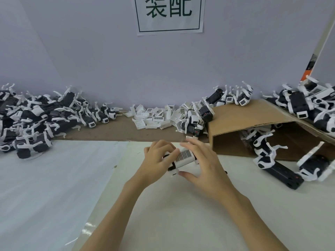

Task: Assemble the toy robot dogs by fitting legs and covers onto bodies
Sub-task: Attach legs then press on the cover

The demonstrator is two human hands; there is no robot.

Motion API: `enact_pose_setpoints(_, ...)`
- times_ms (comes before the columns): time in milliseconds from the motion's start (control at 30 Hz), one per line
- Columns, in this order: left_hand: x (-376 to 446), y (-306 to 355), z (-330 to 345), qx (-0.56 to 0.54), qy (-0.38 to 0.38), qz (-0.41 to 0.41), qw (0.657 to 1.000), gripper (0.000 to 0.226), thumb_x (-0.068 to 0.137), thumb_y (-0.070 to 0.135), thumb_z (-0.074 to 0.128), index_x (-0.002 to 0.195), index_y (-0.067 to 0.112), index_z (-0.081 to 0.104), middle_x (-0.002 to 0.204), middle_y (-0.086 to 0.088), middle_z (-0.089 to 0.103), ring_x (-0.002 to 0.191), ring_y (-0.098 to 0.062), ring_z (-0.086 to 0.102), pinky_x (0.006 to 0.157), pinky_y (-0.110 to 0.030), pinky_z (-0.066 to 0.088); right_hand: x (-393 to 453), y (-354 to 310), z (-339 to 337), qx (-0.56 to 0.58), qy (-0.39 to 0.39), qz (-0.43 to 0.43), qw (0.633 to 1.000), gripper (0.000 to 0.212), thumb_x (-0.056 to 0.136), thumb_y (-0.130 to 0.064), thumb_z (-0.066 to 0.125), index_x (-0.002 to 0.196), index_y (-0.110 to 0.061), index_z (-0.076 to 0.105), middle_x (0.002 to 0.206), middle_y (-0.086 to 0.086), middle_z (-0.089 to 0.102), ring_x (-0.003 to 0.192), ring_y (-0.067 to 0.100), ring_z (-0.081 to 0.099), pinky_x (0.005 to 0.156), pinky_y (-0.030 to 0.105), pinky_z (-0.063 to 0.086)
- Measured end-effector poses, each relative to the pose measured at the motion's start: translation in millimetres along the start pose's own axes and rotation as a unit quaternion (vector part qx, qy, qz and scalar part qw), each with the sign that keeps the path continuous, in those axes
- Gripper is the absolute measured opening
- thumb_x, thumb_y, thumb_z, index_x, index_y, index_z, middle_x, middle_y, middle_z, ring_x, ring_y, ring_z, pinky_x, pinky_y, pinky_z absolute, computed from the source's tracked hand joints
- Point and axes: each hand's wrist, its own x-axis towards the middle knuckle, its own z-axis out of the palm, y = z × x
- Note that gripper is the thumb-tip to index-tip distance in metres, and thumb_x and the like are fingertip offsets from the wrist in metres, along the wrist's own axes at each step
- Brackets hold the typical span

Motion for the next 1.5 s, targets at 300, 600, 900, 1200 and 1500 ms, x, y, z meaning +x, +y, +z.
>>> enact_pose_setpoints(300,2,2,-5,-0.275,-0.084,-0.184,0.94,0.061,0.109,0.06,0.041,0.094,0.015,0.079,0.093,-0.002,0.078,0.089,-0.015,0.072,0.092,-0.037,0.047,0,-3,-4,-0.071,0.049,-0.023,0.996,0.051,0.077,-0.014,0.09,0.122,-0.02,0.068,0.127,-0.006,0.065,0.118,0.018,0.061,0.095,0.038,0.053)
enact_pose_setpoints(600,-3,14,4,-0.231,-0.001,-0.01,0.973,0.026,0.089,0.045,0.078,0.11,0.031,0.072,0.091,0.005,0.075,0.081,-0.026,0.075,0.075,-0.029,0.059,-3,6,-6,0.003,0.051,0.071,0.996,0.057,0.085,-0.017,0.084,0.137,-0.025,0.062,0.131,-0.009,0.063,0.12,0.017,0.06,0.098,0.036,0.053)
enact_pose_setpoints(900,-2,21,8,-0.214,0.028,0.014,0.976,0.017,0.094,0.042,0.078,0.107,0.035,0.071,0.095,0.007,0.076,0.081,-0.019,0.071,0.078,-0.038,0.058,-1,4,-8,0.006,0.053,0.088,0.995,0.051,0.085,-0.016,0.085,0.132,-0.027,0.067,0.126,-0.013,0.068,0.115,0.018,0.06,0.099,0.036,0.051)
enact_pose_setpoints(1200,-6,28,21,-0.243,0.039,0.034,0.969,0.028,0.11,0.044,0.049,0.111,0.027,0.071,0.104,-0.003,0.066,0.076,-0.025,0.065,0.071,-0.027,0.052,-5,14,-2,0.179,-0.013,0.179,0.967,0.042,0.096,-0.011,0.073,0.128,-0.036,0.062,0.12,-0.013,0.068,0.112,0.004,0.061,0.093,0.016,0.048)
enact_pose_setpoints(1500,-2,23,15,-0.312,0.035,-0.083,0.946,0.044,0.089,0.066,0.066,0.126,0.04,0.065,0.108,0.005,0.074,0.098,-0.014,0.072,0.082,-0.022,0.055,-6,7,6,0.108,0.078,0.18,0.975,0.052,0.089,-0.022,0.082,0.136,-0.038,0.064,0.113,-0.003,0.053,0.104,0.008,0.06,0.085,0.011,0.052)
